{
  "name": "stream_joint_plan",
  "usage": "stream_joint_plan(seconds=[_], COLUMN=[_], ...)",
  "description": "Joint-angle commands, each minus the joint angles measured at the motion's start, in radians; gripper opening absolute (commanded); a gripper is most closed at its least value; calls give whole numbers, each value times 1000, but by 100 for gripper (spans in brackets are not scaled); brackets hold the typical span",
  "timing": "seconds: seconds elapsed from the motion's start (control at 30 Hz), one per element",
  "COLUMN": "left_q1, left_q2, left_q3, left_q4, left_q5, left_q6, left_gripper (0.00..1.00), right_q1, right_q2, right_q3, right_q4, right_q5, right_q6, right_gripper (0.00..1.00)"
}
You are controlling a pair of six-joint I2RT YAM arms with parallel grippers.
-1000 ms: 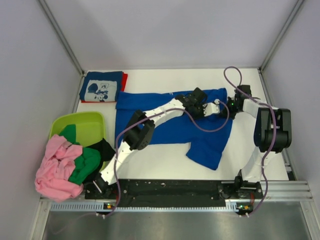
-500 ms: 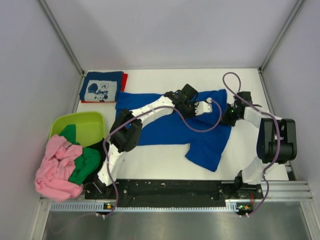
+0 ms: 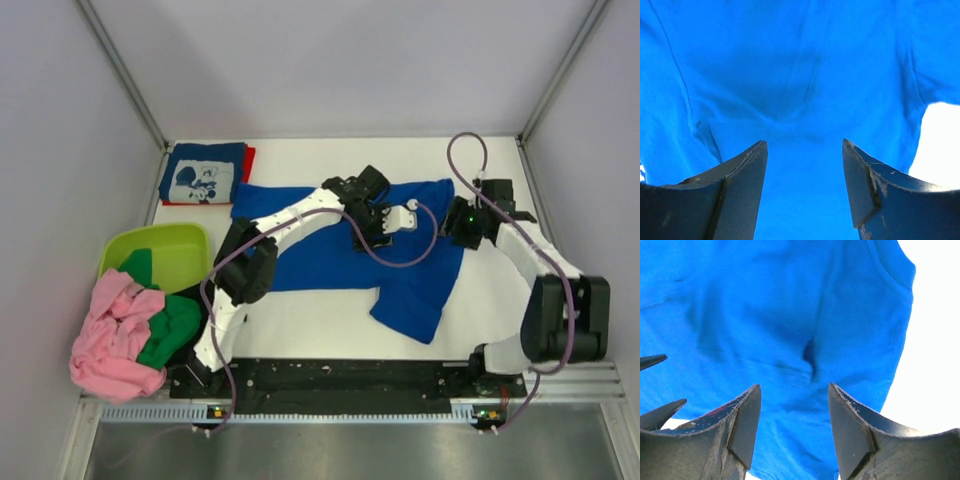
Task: Fold and stack the t-shirts
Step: Fold the flattened tshirt in 1/3 of the way, then grap the side of the flattened tshirt closest away from the robot with both arms
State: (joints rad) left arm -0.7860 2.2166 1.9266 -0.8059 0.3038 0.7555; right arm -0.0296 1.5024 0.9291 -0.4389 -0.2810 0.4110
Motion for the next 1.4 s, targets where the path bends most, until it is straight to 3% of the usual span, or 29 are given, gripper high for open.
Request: stream_joint_plan(seconds=[0.0, 0.17, 0.33, 0.47, 0.53, 0.63, 0.77, 1.13, 1.3, 1.37], left_q1=[68, 210, 407, 499, 511, 515, 530, 620, 643, 645], left_q2=[-259, -501, -649, -735, -756, -753, -749, -775, -726, -710], left_q3=[-89, -346, -592, -805, -903, -988, -1054, -1115, -1121, -1121], left_q4=[-104, -229, -305, -213, -94, 23, 106, 119, 139, 143], left_q5=[61, 80, 46, -23, -95, -193, -249, -327, -275, -252], left_q6=[41, 174, 267, 283, 246, 202, 196, 232, 219, 209], left_gripper=[66, 66, 64, 64, 65, 65, 62, 60, 57, 50], right_q1=[94, 210, 362, 563, 679, 767, 812, 859, 912, 910], right_q2=[-278, -392, -421, -410, -398, -403, -427, -373, -314, -292], right_q3=[24, -12, 20, -1, -47, -134, -193, -302, -361, -354], right_q4=[32, 31, -176, -433, -544, -601, -592, -445, -362, -357], right_q5=[57, -41, -44, -41, 50, 155, 120, 99, 85, 83], right_q6=[-211, -506, -869, -1150, -1250, -1275, -1313, -1354, -1364, -1362], right_gripper=[57, 57, 59, 65, 67, 67, 67, 66, 58, 47])
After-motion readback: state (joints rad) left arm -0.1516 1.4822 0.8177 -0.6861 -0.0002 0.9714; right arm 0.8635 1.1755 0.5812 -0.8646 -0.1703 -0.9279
